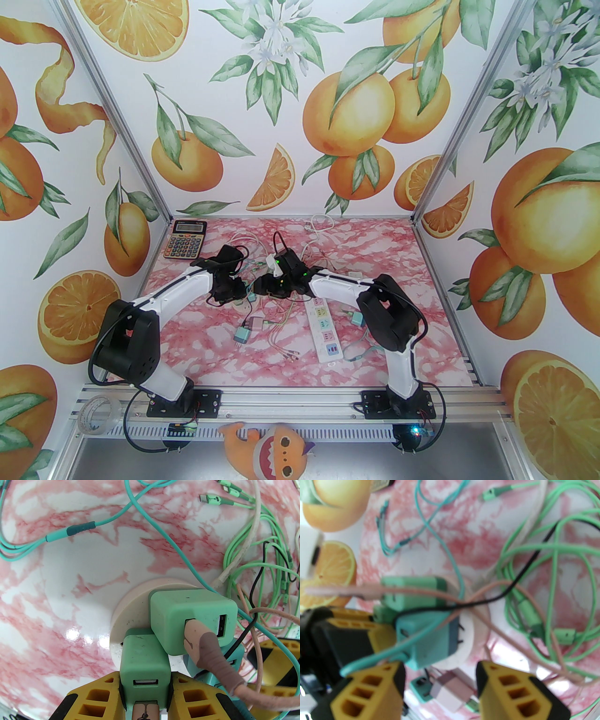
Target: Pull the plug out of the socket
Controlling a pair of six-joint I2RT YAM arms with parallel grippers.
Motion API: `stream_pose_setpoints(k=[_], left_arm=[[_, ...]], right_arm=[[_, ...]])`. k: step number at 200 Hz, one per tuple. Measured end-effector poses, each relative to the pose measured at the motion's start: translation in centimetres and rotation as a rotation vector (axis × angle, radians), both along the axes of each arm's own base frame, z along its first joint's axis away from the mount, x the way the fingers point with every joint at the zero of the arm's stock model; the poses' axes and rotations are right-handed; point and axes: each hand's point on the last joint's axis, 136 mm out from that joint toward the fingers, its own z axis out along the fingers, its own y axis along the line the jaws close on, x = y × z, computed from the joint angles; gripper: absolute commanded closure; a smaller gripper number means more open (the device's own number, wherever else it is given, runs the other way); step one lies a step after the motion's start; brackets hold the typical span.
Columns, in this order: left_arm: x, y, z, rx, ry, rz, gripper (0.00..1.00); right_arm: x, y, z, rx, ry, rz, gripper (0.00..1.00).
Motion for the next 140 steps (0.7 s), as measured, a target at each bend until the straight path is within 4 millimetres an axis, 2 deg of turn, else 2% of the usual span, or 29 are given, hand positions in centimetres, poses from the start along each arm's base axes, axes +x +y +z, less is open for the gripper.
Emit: stream_pose_setpoints(k=[53, 140], left_arm=[[0.1, -0.1, 0.0, 0.007, 0.007, -0.011, 0.71], [0.1, -0.2, 0.0, 0.018, 0.024, -0.018, 0.72]], right_arm=[[0.0, 0.3, -1.3, 0.009, 0.036, -0.005, 0.47], [-0.1, 0.4, -1.6, 0.015, 0.021, 0.018, 0.5]])
